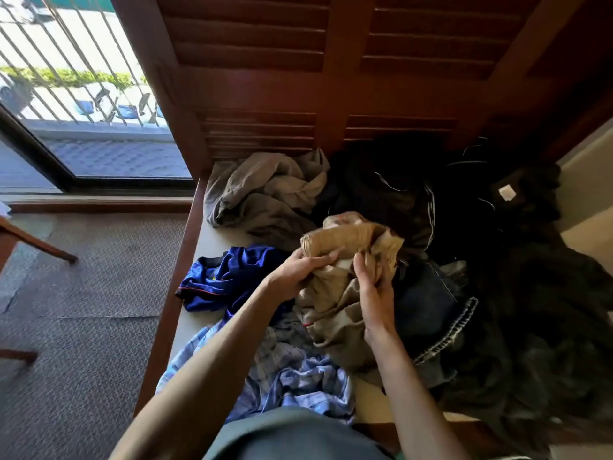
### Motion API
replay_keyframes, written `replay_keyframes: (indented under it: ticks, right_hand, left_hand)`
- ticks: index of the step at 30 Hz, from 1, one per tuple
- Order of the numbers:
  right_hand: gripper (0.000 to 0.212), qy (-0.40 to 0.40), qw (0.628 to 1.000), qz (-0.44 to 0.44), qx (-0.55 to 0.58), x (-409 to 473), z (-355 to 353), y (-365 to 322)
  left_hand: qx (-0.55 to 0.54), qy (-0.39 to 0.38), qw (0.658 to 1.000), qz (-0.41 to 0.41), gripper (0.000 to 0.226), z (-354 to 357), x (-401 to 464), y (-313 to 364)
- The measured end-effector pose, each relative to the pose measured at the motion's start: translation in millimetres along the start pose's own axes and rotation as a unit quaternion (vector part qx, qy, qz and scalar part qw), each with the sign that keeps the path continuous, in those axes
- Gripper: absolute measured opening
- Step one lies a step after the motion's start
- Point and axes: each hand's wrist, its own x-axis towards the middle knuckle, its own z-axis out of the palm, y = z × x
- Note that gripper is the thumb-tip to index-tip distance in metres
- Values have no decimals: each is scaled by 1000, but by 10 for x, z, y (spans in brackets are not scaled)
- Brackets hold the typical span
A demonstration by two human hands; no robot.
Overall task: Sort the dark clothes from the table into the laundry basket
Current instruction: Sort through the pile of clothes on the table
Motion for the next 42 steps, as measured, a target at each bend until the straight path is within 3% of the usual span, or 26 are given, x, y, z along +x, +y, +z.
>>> replay_keyframes:
  ticks: [3, 5, 8, 10, 12, 14, 16, 17, 20, 24, 27, 30, 34, 36, 38, 40, 41, 42]
  right_hand:
    - [91, 49, 980, -146, -123, 83, 35, -217]
    - [94, 71, 954, -193, -217, 121, 60, -267]
    - [96, 44, 915, -182, -358, 107, 142, -25]
    - [93, -3, 875, -153, -459, 112, 154, 309]
    - [88, -34, 846, -129, -516, 112, 128, 596]
    - [86, -45, 847, -116, -517, 103, 110, 683]
    - [86, -62, 860, -112, -494, 133, 87, 629]
    - [86, -80, 872, -105, -472, 160, 57, 553]
    - [94, -123, 899, -98, -409, 255, -104, 235]
    - [99, -7, 869, -201, -453, 337, -205, -186]
    - [127, -150, 883, -116, -429, 458, -21, -148]
    - [140, -220, 826, -62, -515, 523, 270, 291]
    - [136, -118, 753, -148, -630, 544, 503, 612]
    - [132, -93, 751, -160, -634, 632, 526, 657]
    - [125, -71, 750, -186, -630, 716, 527, 724]
    - [118, -78, 750, -188, -629, 783, 541, 748]
    - [115, -93, 748, -182, -632, 803, 551, 733]
    - [112, -107, 742, -181, -637, 832, 563, 729]
  left_hand:
    - [-101, -56, 993, -26, 63, 154, -119, 151]
    - [-152, -65, 984, -68, 82, 186, -111, 135]
    - [-119, 16, 982, -148, 66, 137, -58, -130]
    - [-37, 118, 974, -189, 48, 22, -13, -346]
    - [112, 190, 961, -169, 45, -120, 21, -539]
    - [312, 257, 909, -98, 50, -154, -16, -552]
    - [407, 306, 861, -11, 66, -115, -62, -476]
    - [410, 300, 861, 17, 74, -113, -65, -428]
    - [265, 239, 934, 3, 90, -152, -4, -302]
    - [273, 245, 930, -34, 81, -148, 87, -317]
    - [239, 257, 935, -47, 61, -176, 147, -354]
    - [166, 230, 956, -70, 40, -270, 169, -319]
    - [88, 169, 978, -80, 43, -405, 48, -297]
    - [117, 190, 974, -48, 43, -454, -58, -271]
    - [239, 235, 941, 39, 45, -536, -182, -263]
    - [434, 319, 835, 111, 51, -655, -288, -256]
    - [510, 355, 777, 98, 59, -740, -315, -264]
    - [548, 366, 751, 49, 68, -840, -313, -274]
